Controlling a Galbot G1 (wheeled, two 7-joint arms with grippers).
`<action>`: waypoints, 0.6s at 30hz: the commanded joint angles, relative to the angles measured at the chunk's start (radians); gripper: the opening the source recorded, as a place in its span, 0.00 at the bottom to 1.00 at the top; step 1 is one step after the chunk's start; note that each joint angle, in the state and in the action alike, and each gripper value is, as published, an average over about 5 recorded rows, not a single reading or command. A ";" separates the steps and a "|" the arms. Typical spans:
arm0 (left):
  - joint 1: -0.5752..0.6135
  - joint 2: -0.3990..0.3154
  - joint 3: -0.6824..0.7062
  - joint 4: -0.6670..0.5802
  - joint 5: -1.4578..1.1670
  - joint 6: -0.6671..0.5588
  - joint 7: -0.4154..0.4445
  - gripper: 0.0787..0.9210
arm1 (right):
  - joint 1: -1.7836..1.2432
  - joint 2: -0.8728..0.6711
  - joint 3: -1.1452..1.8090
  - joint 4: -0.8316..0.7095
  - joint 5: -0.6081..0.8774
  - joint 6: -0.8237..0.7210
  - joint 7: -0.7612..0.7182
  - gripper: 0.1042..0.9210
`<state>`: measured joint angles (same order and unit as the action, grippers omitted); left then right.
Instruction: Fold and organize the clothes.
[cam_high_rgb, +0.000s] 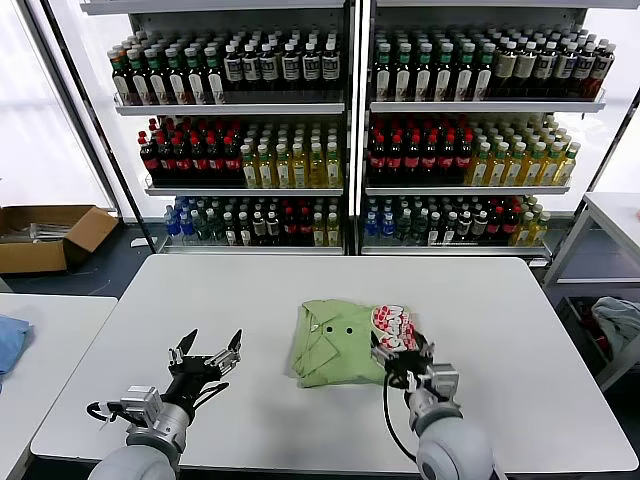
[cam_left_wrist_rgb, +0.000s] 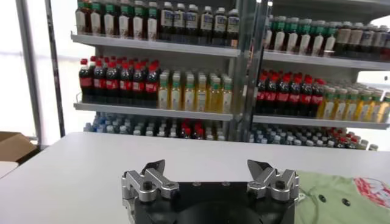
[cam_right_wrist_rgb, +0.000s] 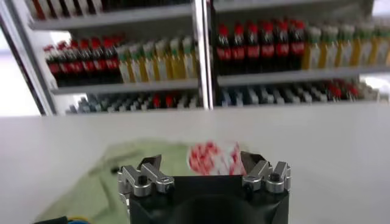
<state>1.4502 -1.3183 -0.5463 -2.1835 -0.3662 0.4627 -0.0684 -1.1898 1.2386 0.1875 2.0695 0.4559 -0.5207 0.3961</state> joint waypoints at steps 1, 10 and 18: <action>0.028 -0.034 -0.024 -0.002 0.019 -0.017 0.001 0.88 | 0.421 0.053 -0.199 -0.308 -0.117 0.033 -0.050 0.88; 0.043 -0.067 -0.051 -0.032 0.020 -0.026 -0.005 0.88 | 0.421 0.178 -0.246 -0.584 -0.131 -0.032 -0.036 0.88; 0.049 -0.071 -0.068 -0.044 0.022 -0.040 -0.005 0.88 | 0.356 0.175 -0.251 -0.590 -0.145 -0.032 -0.037 0.88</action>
<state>1.4910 -1.3782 -0.6027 -2.2181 -0.3488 0.4316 -0.0736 -0.8647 1.3656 -0.0146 1.6378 0.3430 -0.5419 0.3652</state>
